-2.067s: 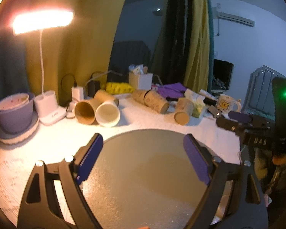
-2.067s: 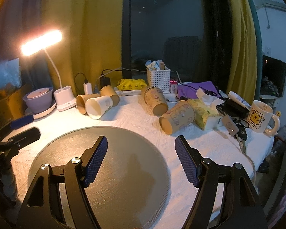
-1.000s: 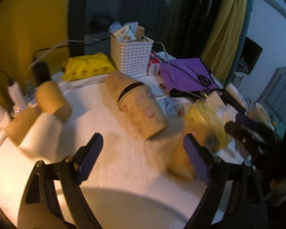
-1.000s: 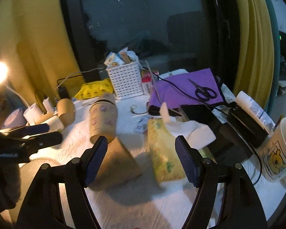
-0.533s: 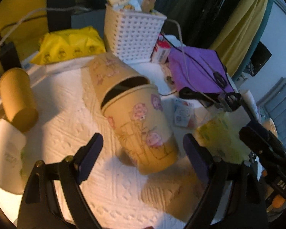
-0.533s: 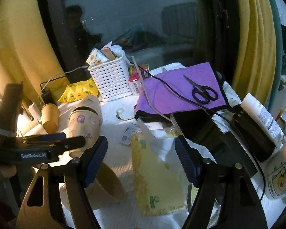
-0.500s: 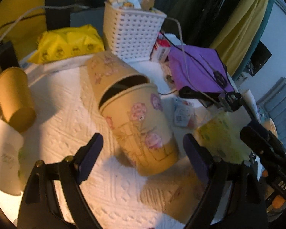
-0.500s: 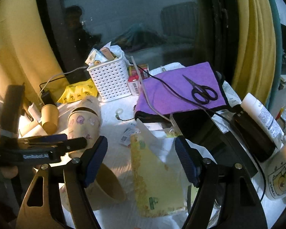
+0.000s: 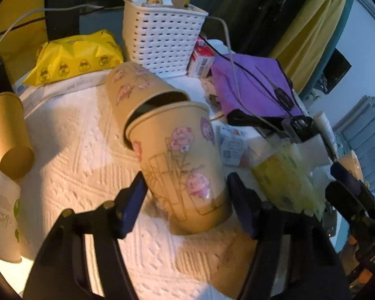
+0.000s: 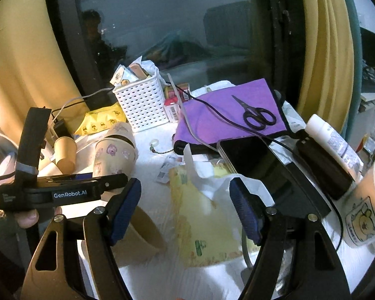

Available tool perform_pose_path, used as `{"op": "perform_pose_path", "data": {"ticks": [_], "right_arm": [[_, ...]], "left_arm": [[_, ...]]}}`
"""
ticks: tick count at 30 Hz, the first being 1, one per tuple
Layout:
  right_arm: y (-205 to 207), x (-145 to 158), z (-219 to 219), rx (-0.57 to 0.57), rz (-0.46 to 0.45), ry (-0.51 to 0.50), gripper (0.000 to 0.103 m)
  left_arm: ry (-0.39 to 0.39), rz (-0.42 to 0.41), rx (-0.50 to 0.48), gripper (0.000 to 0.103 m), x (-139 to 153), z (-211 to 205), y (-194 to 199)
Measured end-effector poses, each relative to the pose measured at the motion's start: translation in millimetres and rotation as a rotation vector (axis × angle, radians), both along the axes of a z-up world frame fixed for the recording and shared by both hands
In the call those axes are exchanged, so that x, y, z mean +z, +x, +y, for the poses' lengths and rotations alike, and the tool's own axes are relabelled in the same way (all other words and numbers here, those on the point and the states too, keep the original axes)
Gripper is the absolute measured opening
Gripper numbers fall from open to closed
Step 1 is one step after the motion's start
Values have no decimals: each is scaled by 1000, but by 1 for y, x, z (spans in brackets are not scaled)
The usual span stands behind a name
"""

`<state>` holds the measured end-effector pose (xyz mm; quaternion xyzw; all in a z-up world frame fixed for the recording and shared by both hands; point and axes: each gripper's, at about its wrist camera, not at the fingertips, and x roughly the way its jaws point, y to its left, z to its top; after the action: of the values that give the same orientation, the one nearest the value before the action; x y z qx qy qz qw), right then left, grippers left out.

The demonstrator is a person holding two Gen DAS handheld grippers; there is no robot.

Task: Flip cup upright
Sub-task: 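Lift the cup with the right gripper and carry it over the mat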

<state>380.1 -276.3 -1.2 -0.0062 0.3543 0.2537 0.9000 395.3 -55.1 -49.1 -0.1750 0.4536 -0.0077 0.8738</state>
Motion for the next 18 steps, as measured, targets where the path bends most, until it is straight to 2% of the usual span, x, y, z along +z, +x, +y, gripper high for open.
{"op": "perform_pose_path", "data": {"ticks": [8,18], "right_arm": [[-33,13,3,1,-20,-12,76],[-88,25,20,12,-45,-11,76]], "left_arm": [[-19,-52,-30,66,21,4,-46],[4,-105,-68,66,36,8,-119]]}}
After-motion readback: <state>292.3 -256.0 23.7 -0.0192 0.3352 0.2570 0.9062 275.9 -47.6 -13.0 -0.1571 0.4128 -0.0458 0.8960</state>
